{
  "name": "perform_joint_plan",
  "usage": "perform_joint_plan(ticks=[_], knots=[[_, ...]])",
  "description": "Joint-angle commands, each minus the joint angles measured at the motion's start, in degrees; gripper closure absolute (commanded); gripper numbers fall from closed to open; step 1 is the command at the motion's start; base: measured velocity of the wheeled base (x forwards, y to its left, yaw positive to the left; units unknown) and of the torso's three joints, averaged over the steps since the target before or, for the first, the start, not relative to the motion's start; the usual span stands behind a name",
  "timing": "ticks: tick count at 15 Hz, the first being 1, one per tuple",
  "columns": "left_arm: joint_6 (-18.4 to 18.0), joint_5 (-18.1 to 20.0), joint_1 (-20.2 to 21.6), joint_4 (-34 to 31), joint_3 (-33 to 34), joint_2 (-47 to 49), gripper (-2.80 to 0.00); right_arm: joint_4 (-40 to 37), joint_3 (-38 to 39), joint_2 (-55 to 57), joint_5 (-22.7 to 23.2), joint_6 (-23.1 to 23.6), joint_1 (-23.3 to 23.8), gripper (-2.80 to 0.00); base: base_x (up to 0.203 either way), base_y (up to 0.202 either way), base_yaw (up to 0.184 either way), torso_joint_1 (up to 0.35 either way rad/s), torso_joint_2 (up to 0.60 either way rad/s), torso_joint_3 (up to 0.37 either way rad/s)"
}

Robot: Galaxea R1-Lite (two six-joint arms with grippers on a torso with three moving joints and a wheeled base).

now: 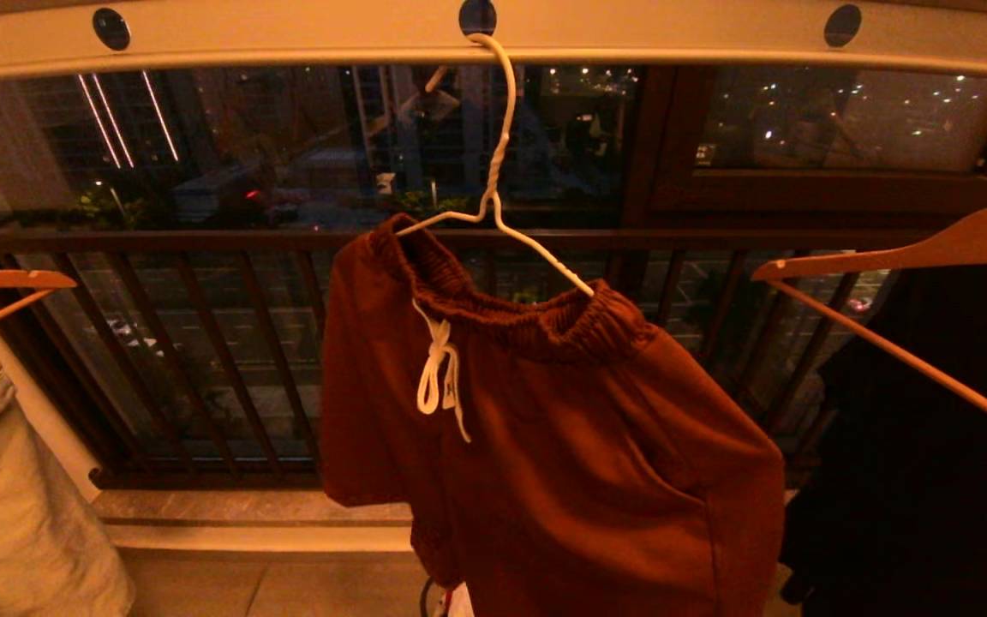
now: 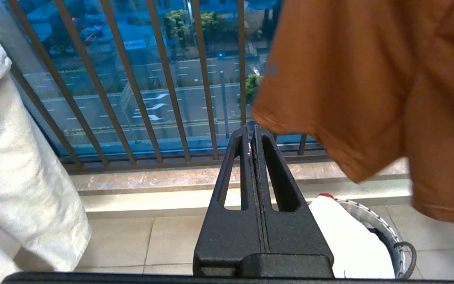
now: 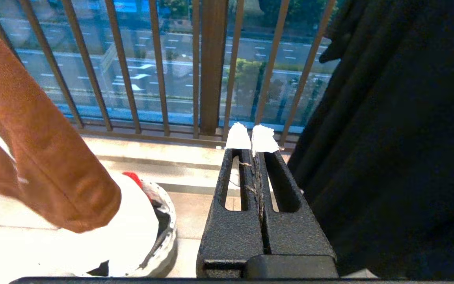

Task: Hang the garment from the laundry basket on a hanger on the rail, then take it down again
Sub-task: Take the clothes off the clothes rack

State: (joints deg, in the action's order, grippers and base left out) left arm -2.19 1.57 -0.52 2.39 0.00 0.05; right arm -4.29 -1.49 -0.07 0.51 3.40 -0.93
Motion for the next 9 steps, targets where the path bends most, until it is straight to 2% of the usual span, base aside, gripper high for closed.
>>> perform_joint_plan(ticks=[1,9], knots=[[0.0,0.01,0.0,-0.02,0.81,0.04,0.0,-0.03,-0.01,0.16,0.02,0.11,-0.04,0.0,0.0,0.0,0.0,0.0,0.0,0.0],[0.0,0.01,0.0,0.07,0.79,0.04,0.0,-0.4,-1.31,0.07,-0.07,0.33,0.02,0.0,0.0,0.0,0.0,0.0,0.0,0.0]])
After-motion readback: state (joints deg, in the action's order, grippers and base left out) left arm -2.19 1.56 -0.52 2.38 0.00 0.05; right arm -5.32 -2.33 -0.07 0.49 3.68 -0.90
